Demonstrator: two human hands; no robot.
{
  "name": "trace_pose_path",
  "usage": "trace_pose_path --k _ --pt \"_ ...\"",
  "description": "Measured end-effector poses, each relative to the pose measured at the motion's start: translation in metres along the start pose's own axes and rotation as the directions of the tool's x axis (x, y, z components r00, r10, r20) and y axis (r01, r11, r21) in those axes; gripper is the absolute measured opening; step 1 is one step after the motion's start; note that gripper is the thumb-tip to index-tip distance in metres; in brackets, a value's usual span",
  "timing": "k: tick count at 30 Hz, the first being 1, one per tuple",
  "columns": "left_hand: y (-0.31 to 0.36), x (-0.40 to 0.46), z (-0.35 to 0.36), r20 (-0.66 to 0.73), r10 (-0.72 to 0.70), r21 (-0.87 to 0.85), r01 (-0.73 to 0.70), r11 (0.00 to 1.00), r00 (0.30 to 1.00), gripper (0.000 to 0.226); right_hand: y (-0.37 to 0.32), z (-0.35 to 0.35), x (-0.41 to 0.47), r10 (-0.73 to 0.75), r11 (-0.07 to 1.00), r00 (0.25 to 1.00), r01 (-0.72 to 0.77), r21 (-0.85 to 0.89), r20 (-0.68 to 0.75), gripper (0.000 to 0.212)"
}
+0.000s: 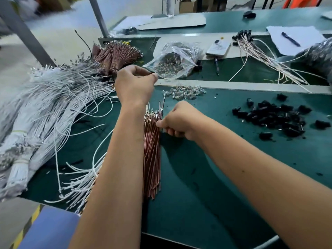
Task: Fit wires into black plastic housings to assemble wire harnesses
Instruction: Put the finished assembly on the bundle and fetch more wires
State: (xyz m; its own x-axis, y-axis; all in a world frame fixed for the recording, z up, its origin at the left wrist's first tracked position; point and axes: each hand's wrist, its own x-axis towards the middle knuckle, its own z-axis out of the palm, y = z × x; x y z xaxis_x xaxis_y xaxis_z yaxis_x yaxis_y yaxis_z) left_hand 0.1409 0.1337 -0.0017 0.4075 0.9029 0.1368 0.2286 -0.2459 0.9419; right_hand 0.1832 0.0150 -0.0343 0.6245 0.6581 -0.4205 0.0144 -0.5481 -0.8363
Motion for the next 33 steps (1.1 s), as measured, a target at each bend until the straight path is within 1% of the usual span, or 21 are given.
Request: trace_pose_path --k 3,6,8,9,11,14,16,17,18,19,21,23,24,25,26,28,29,31,33 --pt "0.003 0.0 0.007 0.009 -0.001 -0.03 0.001 1.0 1.0 0.018 0.001 -0.012 -0.001 -0.027 1.0 0.999 0.027 0.011 0.02 0.025" --pt "0.006 -0.002 0.016 0.022 0.0 -0.054 0.001 0.999 1.0 0.019 0.002 -0.024 -0.005 -0.069 0.998 0.994 0.068 0.018 0.081 0.023" --pt "0.008 -0.003 0.022 0.028 0.001 -0.069 0.001 0.998 1.0 0.019 0.004 -0.028 -0.009 -0.104 0.995 0.988 0.102 0.023 0.117 0.028" --pt "0.009 -0.003 0.025 0.032 0.0 -0.079 0.003 0.997 0.999 0.019 0.004 -0.029 -0.01 -0.134 0.99 0.984 0.129 0.053 0.113 0.032" --pt "0.013 -0.005 0.031 0.033 -0.009 -0.096 0.012 0.995 0.999 0.018 0.005 -0.031 -0.01 -0.206 0.964 0.977 0.194 0.183 0.05 0.029" --pt "0.019 -0.01 0.04 0.058 -0.027 -0.161 0.036 0.986 0.998 0.018 0.004 -0.044 -0.011 -0.254 0.887 0.965 0.261 0.381 -0.07 0.016" --pt "0.023 -0.018 0.048 0.155 -0.007 -0.168 0.033 0.985 0.988 0.017 0.006 -0.062 -0.012 -0.266 0.821 0.948 0.318 0.474 -0.175 0.016" --pt "0.024 -0.025 0.053 0.243 0.003 -0.165 0.038 0.986 0.97 0.015 0.008 -0.072 -0.013 -0.268 0.784 0.932 0.358 0.506 -0.243 0.017" --pt "0.025 -0.034 0.058 0.354 0.002 -0.178 0.066 0.982 0.935 0.013 0.012 -0.084 -0.014 -0.266 0.746 0.91 0.404 0.53 -0.318 0.016" --pt "0.027 -0.043 0.063 0.478 -0.008 -0.201 0.119 0.972 0.878 0.011 0.017 -0.096 -0.015 -0.256 0.712 0.883 0.447 0.542 -0.392 0.016" --pt "0.027 -0.061 0.073 0.691 -0.019 -0.222 0.238 0.946 0.723 0.009 0.03 -0.121 -0.018 -0.211 0.677 0.825 0.51 0.531 -0.524 0.014" --pt "0.025 -0.073 0.083 0.808 -0.008 -0.231 0.329 0.916 0.589 0.01 0.044 -0.142 -0.021 -0.16 0.678 0.773 0.538 0.501 -0.614 0.011" --pt "0.024 -0.078 0.088 0.836 0.006 -0.247 0.367 0.897 0.548 0.011 0.05 -0.15 -0.023 -0.14 0.678 0.758 0.543 0.495 -0.638 0.009" --pt "0.023 -0.083 0.094 0.848 0.023 -0.274 0.402 0.874 0.529 0.012 0.055 -0.156 -0.026 -0.126 0.678 0.75 0.543 0.495 -0.65 0.008" --pt "0.023 -0.087 0.101 0.845 0.037 -0.309 0.431 0.848 0.534 0.013 0.06 -0.159 -0.029 -0.12 0.679 0.751 0.539 0.499 -0.649 0.01" --pt "0.023 -0.095 0.115 0.805 0.037 -0.388 0.478 0.788 0.593 0.013 0.07 -0.16 -0.036 -0.131 0.715 0.779 0.503 0.486 -0.613 0.015" --pt "0.022 -0.099 0.121 0.776 0.035 -0.418 0.472 0.776 0.629 0.012 0.076 -0.157 -0.04 -0.145 0.746 0.8 0.475 0.467 -0.582 0.016" --pt "0.016 -0.105 0.131 0.739 0.059 -0.433 0.405 0.805 0.672 0.012 0.087 -0.15 -0.045 -0.177 0.784 0.833 0.442 0.437 -0.525 0.014" --pt "0.008 -0.108 0.136 0.734 0.107 -0.43 0.337 0.838 0.67 0.013 0.095 -0.145 -0.049 -0.183 0.776 0.83 0.451 0.441 -0.527 0.005"
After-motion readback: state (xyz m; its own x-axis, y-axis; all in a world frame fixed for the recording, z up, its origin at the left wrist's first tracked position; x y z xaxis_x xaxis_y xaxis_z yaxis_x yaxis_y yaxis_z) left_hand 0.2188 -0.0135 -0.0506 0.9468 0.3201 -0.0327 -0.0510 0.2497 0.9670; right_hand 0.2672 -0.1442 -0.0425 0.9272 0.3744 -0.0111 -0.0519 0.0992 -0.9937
